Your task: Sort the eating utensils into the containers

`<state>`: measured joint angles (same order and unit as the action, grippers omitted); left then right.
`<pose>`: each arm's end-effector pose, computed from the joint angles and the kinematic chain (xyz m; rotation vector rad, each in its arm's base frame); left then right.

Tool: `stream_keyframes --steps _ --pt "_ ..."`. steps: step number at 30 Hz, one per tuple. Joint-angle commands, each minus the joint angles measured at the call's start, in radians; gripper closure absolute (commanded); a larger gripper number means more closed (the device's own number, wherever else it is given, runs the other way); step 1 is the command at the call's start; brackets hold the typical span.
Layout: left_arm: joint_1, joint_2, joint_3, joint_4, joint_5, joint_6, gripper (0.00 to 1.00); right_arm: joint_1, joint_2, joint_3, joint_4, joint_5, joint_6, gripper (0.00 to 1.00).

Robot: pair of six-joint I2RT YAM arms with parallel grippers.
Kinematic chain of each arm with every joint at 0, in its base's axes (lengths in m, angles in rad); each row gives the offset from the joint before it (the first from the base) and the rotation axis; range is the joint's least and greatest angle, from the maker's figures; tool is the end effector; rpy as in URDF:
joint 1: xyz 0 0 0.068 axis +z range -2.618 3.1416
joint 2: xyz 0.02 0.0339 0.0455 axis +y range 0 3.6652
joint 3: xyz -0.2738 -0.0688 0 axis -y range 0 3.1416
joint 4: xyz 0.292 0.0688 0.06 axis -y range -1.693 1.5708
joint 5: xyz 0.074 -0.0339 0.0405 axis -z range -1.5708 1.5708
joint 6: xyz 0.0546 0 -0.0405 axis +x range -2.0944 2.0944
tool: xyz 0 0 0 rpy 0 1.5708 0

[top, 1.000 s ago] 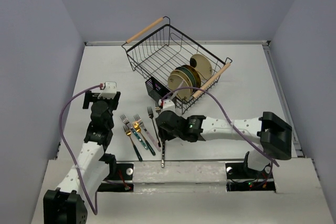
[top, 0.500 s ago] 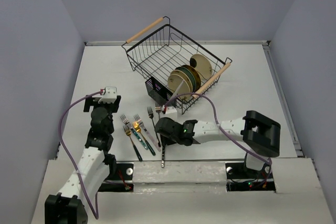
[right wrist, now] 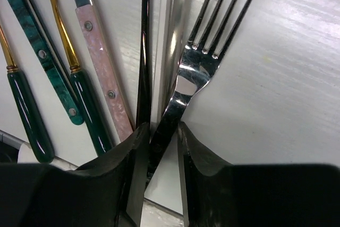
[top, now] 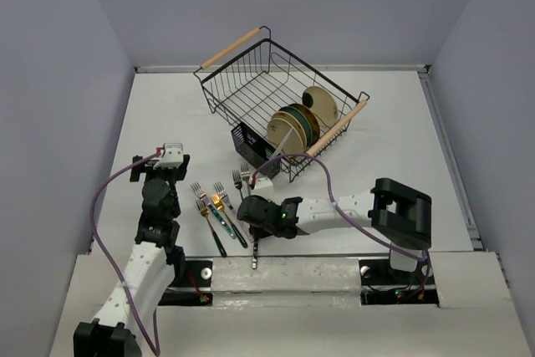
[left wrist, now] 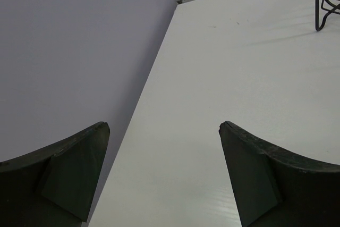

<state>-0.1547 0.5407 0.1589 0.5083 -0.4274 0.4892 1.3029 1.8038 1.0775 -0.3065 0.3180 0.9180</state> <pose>0.2024 -0.0087 0.2169 0.1190 1.4773 0.5799 0.1239 0.3869 0.1228 -0.3826 2.5613 0.4547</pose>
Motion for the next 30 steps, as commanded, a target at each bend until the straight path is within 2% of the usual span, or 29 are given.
stream_keyframes --steps 1,10,13,19,27,29,30 --pt "0.01 -0.033 -0.009 0.076 -0.017 0.012 0.01 0.048 0.048 0.041 -0.074 0.003 0.028 0.7" --pt "0.01 -0.016 -0.009 0.073 0.001 0.008 0.01 0.049 -0.015 0.007 -0.128 0.067 0.05 0.87" --pt "0.01 -0.01 -0.007 0.07 0.004 0.008 0.01 0.049 -0.047 0.027 -0.152 0.093 0.024 0.89" --pt "0.01 0.025 -0.001 0.065 0.004 0.005 0.01 0.049 -0.11 0.065 -0.22 0.182 -0.011 1.0" --pt "0.01 0.076 0.01 0.068 -0.008 0.006 0.01 0.039 -0.139 0.108 -0.224 0.19 -0.128 1.0" --pt "0.01 0.079 0.013 0.07 -0.013 0.005 0.01 0.039 -0.167 0.125 -0.201 0.193 -0.224 1.0" --pt "0.01 0.084 0.014 0.07 -0.013 0.005 0.01 0.048 -0.185 0.128 -0.136 0.182 -0.282 1.0"
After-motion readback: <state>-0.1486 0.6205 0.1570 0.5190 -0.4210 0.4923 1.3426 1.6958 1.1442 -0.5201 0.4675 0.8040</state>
